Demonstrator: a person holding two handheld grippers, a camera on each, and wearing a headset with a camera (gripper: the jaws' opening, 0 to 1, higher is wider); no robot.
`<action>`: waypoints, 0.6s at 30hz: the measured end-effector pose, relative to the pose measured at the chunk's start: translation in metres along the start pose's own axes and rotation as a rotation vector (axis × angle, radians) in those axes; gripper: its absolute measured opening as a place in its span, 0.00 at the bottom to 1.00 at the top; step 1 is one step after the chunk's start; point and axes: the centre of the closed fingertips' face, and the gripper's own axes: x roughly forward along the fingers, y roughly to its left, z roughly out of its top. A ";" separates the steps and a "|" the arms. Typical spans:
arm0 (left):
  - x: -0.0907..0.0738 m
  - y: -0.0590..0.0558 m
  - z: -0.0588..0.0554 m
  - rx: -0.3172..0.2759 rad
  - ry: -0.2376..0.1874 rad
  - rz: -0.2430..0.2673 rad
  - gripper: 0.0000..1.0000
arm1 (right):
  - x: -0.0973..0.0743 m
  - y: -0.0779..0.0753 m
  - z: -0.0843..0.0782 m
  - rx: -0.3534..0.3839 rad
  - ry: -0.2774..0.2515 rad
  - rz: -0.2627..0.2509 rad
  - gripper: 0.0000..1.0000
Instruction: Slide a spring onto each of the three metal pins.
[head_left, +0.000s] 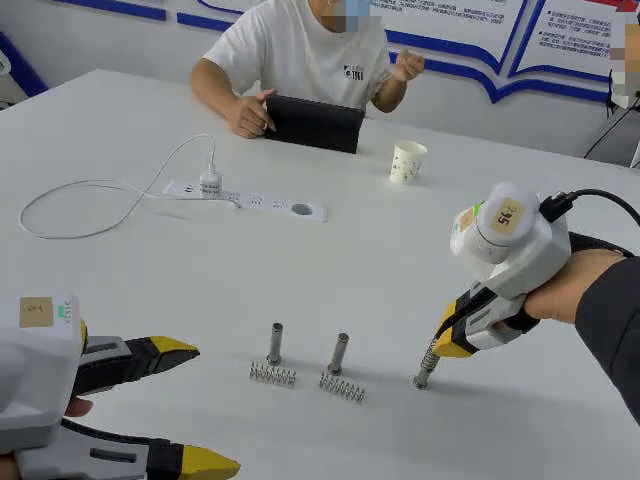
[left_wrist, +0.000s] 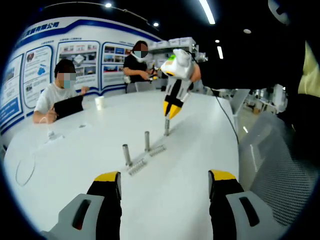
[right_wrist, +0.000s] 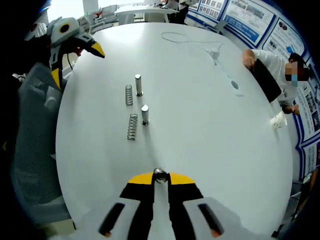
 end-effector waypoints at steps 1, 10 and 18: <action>0.000 0.000 0.000 0.000 0.001 0.000 0.72 | 0.001 0.000 -0.001 0.002 0.002 0.000 0.11; -0.001 -0.001 -0.001 -0.001 0.001 0.000 0.72 | 0.013 0.000 -0.008 0.021 0.015 -0.005 0.11; 0.000 0.000 -0.001 -0.002 0.002 0.001 0.72 | 0.019 0.000 -0.011 0.029 0.025 -0.011 0.11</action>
